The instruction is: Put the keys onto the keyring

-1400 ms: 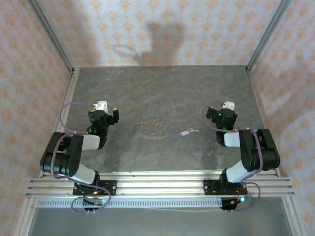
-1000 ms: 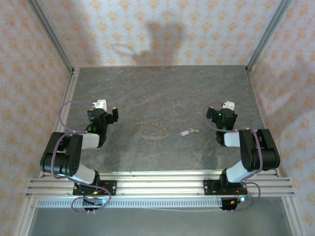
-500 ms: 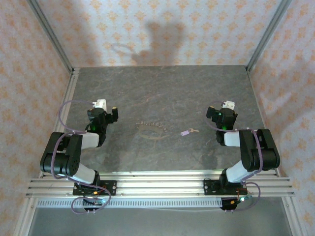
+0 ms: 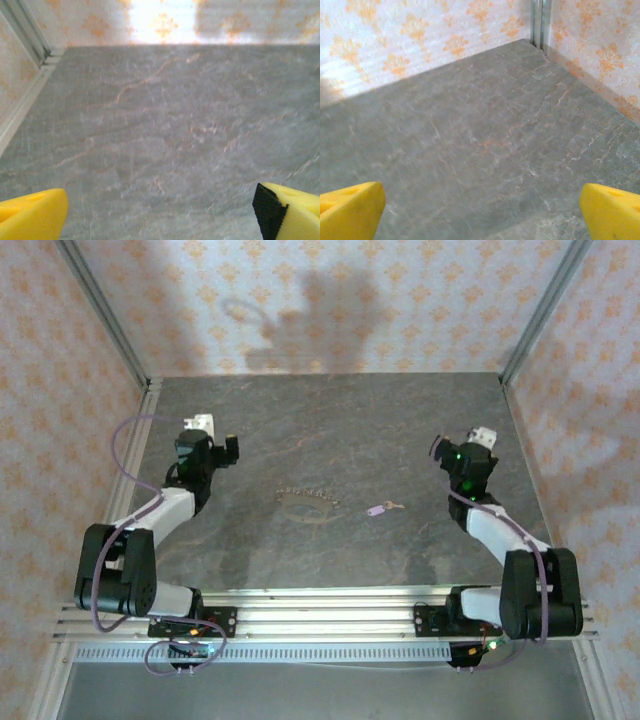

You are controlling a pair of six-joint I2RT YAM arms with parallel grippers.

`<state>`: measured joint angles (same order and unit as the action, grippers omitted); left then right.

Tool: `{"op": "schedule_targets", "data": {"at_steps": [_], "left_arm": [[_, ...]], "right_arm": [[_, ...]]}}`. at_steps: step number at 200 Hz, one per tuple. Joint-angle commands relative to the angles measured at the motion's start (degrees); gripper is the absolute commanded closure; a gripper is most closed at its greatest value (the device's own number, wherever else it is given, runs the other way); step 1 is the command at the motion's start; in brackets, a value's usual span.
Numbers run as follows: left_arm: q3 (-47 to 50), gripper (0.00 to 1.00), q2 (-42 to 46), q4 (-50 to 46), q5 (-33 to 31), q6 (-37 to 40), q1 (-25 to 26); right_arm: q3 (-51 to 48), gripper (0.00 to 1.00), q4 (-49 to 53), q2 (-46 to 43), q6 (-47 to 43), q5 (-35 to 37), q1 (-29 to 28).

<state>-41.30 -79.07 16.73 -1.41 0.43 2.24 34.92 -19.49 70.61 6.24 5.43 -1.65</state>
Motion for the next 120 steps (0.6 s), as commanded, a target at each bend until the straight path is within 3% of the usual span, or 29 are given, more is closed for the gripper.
{"op": "schedule_targets", "data": {"at_steps": [1,14,57,86,120], "left_arm": [[-3.67,0.05,1.64,-12.86,1.4,-2.96,-0.05],[-4.43,0.05,3.1,-14.2,1.42,-5.13,0.58],[-9.54,0.05,8.1,-23.73,5.65,-16.72,4.78],[-9.81,0.05,10.69,-28.7,4.88,-22.75,14.33],[-2.82,0.05,14.29,-25.91,-0.52,-34.97,29.73]], "right_arm": [[6.35,0.0,18.45,-2.49,11.9,2.6,0.32],[7.73,0.0,21.58,-4.44,14.77,1.97,0.33],[9.89,0.0,25.54,-5.16,18.48,-16.96,-0.33],[8.77,0.12,26.86,-3.94,19.21,-27.69,-5.57],[4.68,0.18,29.6,-4.33,20.82,-28.63,-14.55]]}}
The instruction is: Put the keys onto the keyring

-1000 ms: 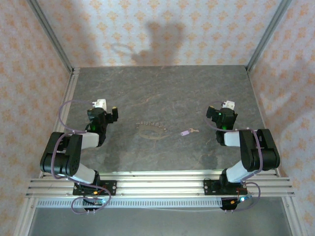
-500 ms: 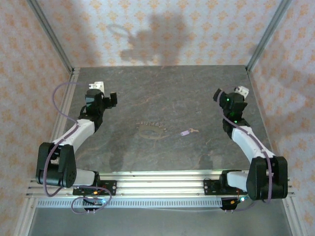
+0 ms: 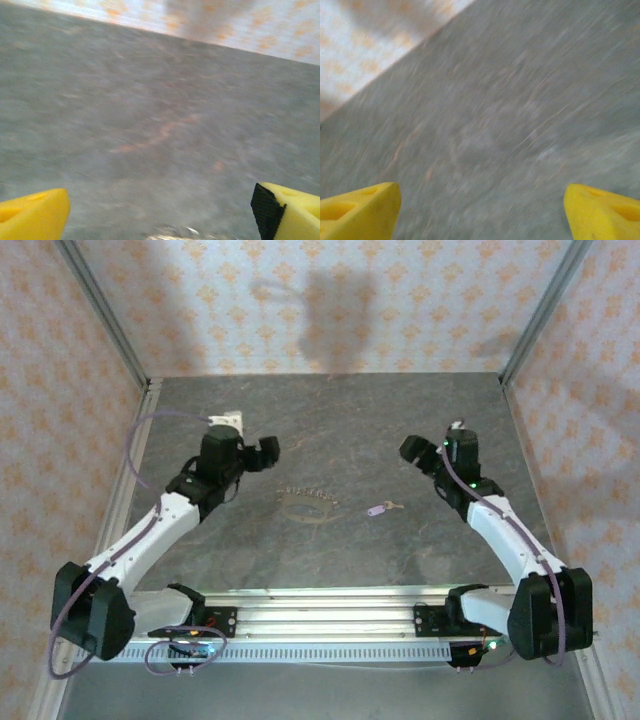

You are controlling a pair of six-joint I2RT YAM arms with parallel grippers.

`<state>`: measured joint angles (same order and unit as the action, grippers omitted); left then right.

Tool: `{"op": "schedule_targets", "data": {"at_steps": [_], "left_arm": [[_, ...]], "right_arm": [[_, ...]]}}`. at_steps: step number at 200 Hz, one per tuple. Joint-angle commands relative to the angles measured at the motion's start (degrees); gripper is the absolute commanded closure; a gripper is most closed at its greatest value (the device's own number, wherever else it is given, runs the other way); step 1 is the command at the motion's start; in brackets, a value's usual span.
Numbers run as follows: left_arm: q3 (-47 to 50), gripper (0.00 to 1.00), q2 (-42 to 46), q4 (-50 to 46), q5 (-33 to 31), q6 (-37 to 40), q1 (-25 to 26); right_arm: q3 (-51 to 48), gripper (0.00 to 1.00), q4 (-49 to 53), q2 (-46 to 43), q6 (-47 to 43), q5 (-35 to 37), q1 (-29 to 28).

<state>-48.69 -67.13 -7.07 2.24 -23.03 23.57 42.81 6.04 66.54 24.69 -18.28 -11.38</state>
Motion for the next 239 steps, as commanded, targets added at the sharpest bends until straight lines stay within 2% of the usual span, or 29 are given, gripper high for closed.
{"op": "schedule_targets", "data": {"at_steps": [1,31,48,63,113,172,239], "left_arm": [[4.74,0.05,2.45,-1.96,-4.48,-11.87,8.89],[8.99,0.05,2.09,1.84,-12.83,-20.73,21.06],[9.07,0.05,-0.36,2.54,-15.49,-22.85,24.69],[9.03,0.05,-3.0,3.84,-15.7,-24.08,25.85],[7.04,0.03,-9.48,5.14,-15.33,-25.29,25.41],[9.29,0.03,-11.78,10.82,-9.4,-26.88,17.91],[6.64,0.03,-19.03,13.51,-5.52,-24.53,16.25]], "right_arm": [[-3.36,0.18,4.07,-0.27,2.42,-5.01,-5.07],[-7.03,0.22,4.65,-1.71,3.59,-4.17,-12.14],[-8.29,0.23,4.86,-2.08,4.02,-2.99,-15.44],[-9.39,0.24,4.6,-2.2,4.9,-2.15,-17.26],[-9.32,0.28,3.89,0.25,4.26,-1.23,-20.55],[-2.72,0.3,6.21,7.18,0.78,2.11,-24.82],[2.93,0.38,6.18,16.94,-2.42,4.22,-28.1]]}}
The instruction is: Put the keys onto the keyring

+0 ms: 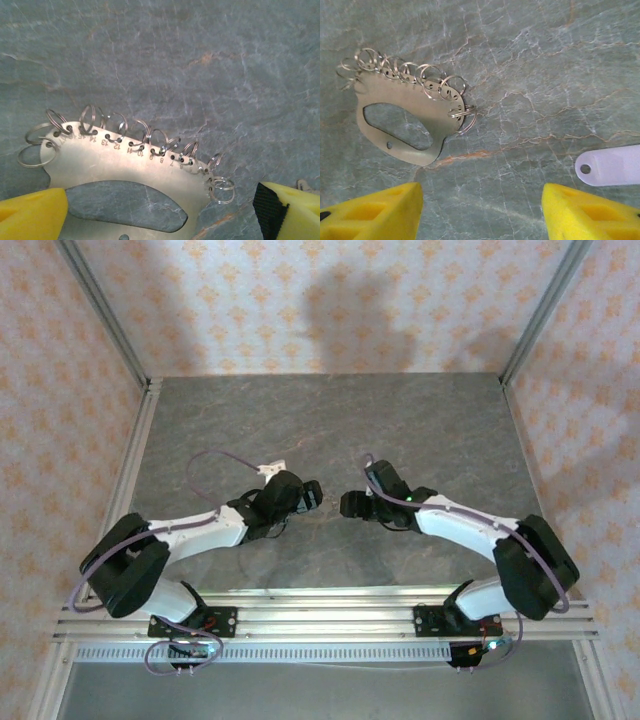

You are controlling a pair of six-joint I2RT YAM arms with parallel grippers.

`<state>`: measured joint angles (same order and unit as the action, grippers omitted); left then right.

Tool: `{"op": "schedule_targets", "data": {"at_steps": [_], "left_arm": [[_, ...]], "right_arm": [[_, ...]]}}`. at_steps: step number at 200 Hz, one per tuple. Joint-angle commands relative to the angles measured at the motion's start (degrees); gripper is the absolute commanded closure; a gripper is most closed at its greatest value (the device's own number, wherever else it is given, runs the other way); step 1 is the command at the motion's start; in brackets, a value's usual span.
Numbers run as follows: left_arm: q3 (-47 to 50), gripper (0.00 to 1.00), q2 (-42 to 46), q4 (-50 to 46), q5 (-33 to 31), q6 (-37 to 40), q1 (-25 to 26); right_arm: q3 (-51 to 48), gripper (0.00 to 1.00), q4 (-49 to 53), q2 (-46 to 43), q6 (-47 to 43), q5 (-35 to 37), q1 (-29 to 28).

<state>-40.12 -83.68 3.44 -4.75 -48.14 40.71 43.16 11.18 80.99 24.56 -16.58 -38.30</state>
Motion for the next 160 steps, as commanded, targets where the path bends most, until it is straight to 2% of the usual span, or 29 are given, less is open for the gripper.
{"op": "schedule_targets", "data": {"at_steps": [1,92,160], "left_arm": [[-1.91,0.03,-2.64,3.03,1.49,0.59,-0.93],[-5.43,0.03,-12.72,8.22,5.92,1.96,-6.8],[-13.85,0.03,-17.8,5.73,8.04,6.72,-11.65]], "right_arm": [[2.61,0.38,1.08,2.63,-2.35,2.47,-1.21],[5.24,0.42,0.16,8.21,-3.61,1.2,-1.51],[5.13,0.42,-1.15,8.49,-3.2,-0.09,-1.52]]}}
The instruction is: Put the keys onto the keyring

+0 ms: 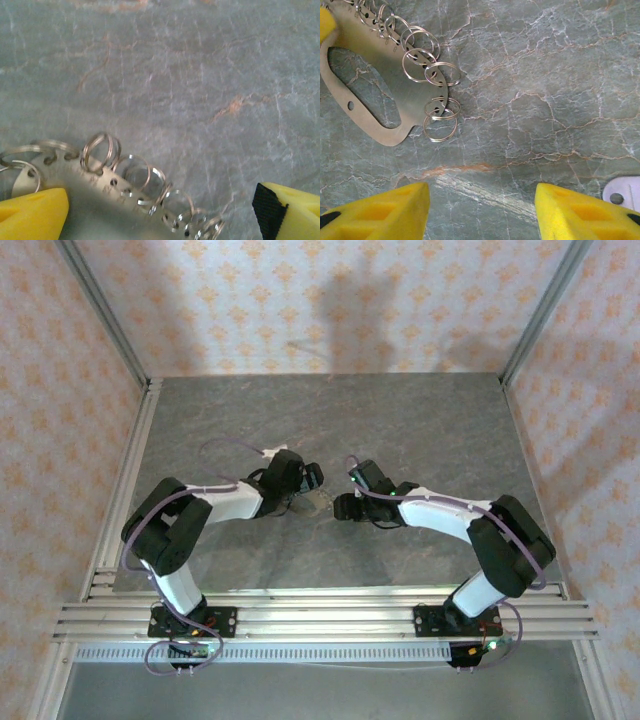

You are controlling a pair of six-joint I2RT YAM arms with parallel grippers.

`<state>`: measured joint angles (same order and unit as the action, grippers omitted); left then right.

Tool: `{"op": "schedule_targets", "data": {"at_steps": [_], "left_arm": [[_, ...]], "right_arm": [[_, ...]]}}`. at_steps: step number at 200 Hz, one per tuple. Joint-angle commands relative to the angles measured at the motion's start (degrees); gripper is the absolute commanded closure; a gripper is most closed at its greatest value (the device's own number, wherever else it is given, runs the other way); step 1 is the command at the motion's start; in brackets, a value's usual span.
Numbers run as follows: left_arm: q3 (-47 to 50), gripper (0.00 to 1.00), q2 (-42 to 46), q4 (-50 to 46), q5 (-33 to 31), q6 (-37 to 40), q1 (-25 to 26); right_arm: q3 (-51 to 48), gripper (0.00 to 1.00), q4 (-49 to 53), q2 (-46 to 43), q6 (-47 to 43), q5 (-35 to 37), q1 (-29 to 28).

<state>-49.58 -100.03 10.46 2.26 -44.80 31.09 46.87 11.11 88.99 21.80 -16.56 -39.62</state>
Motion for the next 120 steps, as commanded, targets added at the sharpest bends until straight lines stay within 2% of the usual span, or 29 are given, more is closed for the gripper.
{"op": "schedule_targets", "data": {"at_steps": [1,34,65,120], "left_arm": [[-4.56,0.03,-1.51,-1.35,1.14,3.48,-2.15],[-8.75,0.05,-0.1,-4.25,5.95,5.99,-3.09],[-5.4,0.05,5.92,-3.05,10.15,4.17,-2.52],[5.85,0.05,19.83,-4.3,6.28,1.74,-0.75]], "right_arm": [[1.4,0.42,-1.04,0.48,-0.44,-0.13,-0.2],[1.91,0.43,-1.77,0.18,-0.48,-1.64,-0.33],[3.21,0.43,-1.93,0.93,-2.45,-2.42,-2.38],[6.28,0.44,-2.24,6.42,-3.62,-2.35,-4.67]]}}
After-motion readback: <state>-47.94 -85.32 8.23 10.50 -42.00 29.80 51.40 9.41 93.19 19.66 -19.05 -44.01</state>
